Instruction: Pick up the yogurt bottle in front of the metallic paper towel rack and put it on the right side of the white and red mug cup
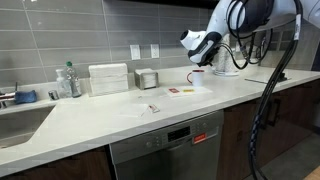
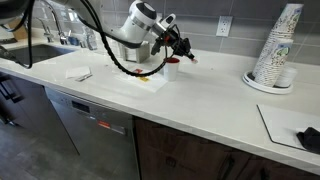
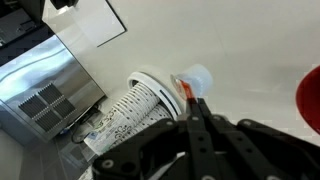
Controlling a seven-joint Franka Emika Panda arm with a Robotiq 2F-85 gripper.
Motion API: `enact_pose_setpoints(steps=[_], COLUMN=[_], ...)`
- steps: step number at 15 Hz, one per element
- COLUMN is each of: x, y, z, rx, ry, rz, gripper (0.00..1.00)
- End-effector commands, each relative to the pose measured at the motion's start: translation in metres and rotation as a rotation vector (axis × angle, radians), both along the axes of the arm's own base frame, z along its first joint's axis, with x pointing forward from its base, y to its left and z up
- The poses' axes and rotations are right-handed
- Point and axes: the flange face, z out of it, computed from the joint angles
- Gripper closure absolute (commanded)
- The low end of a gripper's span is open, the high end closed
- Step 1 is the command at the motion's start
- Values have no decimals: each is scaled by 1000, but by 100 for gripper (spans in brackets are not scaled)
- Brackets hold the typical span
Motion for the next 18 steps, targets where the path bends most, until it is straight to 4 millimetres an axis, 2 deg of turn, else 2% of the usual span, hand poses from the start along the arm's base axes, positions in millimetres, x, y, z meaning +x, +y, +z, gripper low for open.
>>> enact_pose_setpoints(steps=[1, 6, 13, 18], x=[0, -9, -34, -40], y=[0, -8, -43, -55], z=[-1, -16, -48, -64], rx=[-2, -16, -24, -66], ry=[5, 49, 104, 107], rz=[-1, -33, -127, -124], gripper=[100, 100, 100, 100])
